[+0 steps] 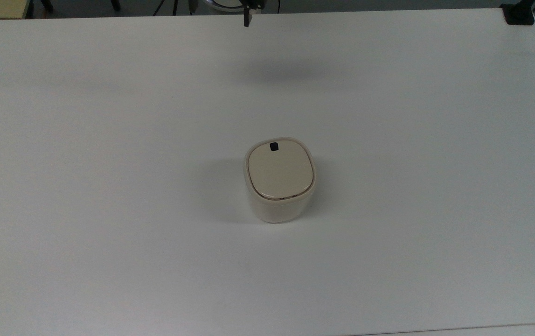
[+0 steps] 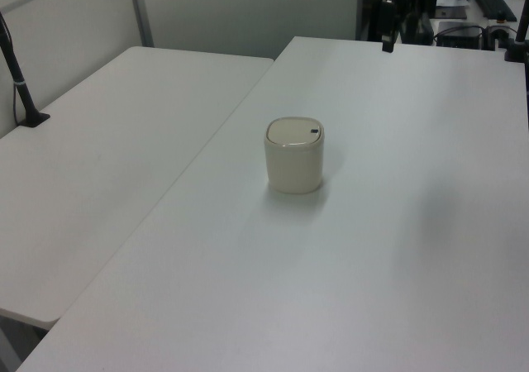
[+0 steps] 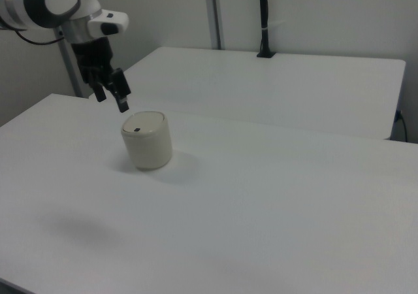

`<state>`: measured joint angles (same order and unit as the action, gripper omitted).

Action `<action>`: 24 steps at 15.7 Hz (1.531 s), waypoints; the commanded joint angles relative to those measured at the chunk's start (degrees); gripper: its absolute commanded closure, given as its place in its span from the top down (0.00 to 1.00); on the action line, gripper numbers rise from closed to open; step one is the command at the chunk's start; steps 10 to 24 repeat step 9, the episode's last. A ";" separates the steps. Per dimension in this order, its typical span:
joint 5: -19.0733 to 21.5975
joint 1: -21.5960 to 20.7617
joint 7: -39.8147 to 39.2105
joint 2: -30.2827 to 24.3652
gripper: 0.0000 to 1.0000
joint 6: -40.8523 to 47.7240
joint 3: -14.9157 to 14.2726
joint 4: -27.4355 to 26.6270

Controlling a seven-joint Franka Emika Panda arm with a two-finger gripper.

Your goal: Close the trash bin

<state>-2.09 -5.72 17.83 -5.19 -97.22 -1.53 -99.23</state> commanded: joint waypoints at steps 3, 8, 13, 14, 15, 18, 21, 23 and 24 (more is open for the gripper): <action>1.30 4.66 -17.81 -0.35 1.00 -3.48 1.18 -0.88; 0.77 4.40 -17.65 0.45 1.00 -3.50 1.18 0.17; 0.77 4.31 -17.65 0.45 1.00 -3.41 1.18 0.17; 0.77 4.31 -17.65 0.45 1.00 -3.41 1.18 0.17; 0.77 4.31 -17.65 0.45 1.00 -3.41 1.18 0.17; 0.77 4.31 -17.65 0.45 1.00 -3.41 1.18 0.17; 0.77 4.31 -17.65 0.45 1.00 -3.41 1.18 0.17; 0.77 4.31 -17.65 0.45 1.00 -3.41 1.18 0.17; 0.77 4.31 -17.65 0.45 1.00 -3.41 1.18 0.17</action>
